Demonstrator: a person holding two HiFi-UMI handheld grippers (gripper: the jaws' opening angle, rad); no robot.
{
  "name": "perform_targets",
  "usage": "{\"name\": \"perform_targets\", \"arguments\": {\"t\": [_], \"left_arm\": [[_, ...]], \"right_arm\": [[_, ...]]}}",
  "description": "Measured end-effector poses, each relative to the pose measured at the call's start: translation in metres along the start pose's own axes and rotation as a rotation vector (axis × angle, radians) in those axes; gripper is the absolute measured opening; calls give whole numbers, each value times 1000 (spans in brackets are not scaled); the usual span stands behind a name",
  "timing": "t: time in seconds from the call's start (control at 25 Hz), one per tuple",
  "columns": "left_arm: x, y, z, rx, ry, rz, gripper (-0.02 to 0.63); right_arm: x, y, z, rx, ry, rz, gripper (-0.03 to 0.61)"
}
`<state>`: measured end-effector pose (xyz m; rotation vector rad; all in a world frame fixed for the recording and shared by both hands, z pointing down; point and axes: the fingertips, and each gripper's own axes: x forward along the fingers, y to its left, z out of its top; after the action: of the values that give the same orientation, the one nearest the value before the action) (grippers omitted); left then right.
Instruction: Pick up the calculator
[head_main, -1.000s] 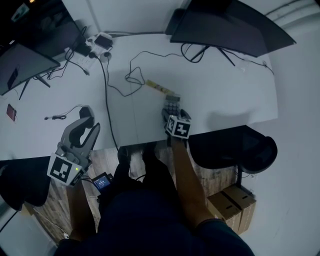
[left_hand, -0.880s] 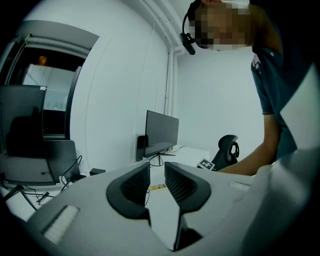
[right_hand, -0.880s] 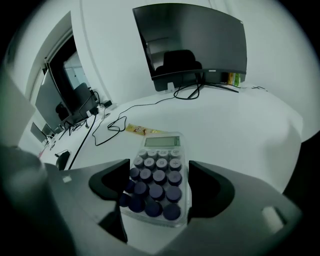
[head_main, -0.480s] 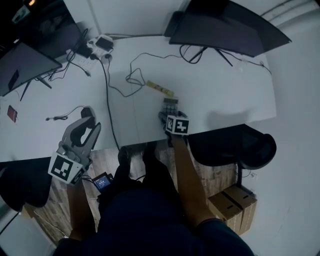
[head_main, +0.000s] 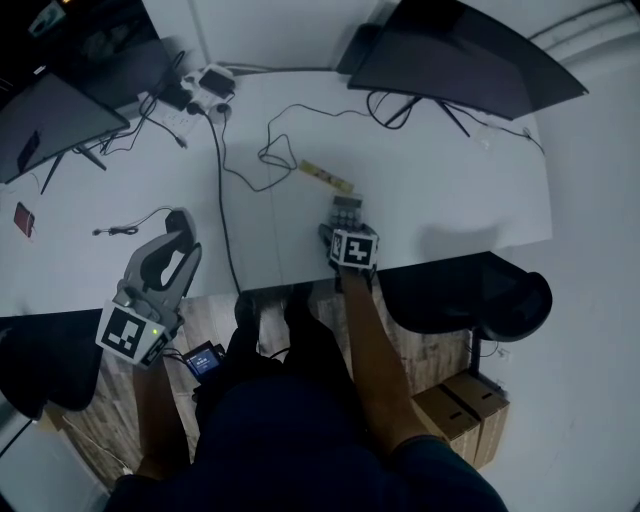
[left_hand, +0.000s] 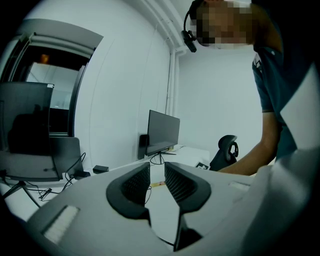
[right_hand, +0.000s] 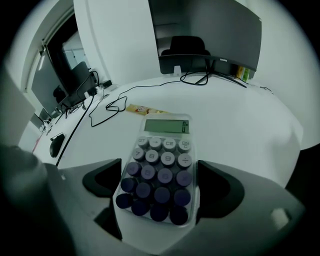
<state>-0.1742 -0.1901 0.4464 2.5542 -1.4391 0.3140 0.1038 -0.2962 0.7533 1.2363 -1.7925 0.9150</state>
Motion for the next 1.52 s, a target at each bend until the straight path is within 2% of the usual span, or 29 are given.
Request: {"name": "perform_targets", "arguments": {"t": [0.24, 0.56, 0.76, 0.96, 1.04, 1.32, 1.4, 1.52], "left_arm": [[-2, 3, -2, -2, 16, -6, 89], [2, 0, 8, 14, -18, -37, 89], [3, -1, 12, 13, -23, -36, 89], [21, -4, -23, -34, 32, -72, 91], [35, -10, -35, -50, 54, -96, 92], [93, -34, -76, -108, 117, -186, 94], [113, -41, -89, -122, 140, -209, 94], [140, -52, -107, -145, 178, -243, 95]], "right_arm": [[-9, 3, 9, 41, -42, 31, 485], [-25, 5, 19, 155, -100, 95, 482], [-24, 5, 6, 127, -91, 86, 477], [-25, 13, -7, 91, -107, 98, 470], [-26, 15, -10, 77, -117, 100, 446], [-27, 24, -20, 45, -112, 125, 446], [-28, 27, -21, 53, -109, 152, 448], [-28, 36, -25, 70, -89, 240, 449]]}}
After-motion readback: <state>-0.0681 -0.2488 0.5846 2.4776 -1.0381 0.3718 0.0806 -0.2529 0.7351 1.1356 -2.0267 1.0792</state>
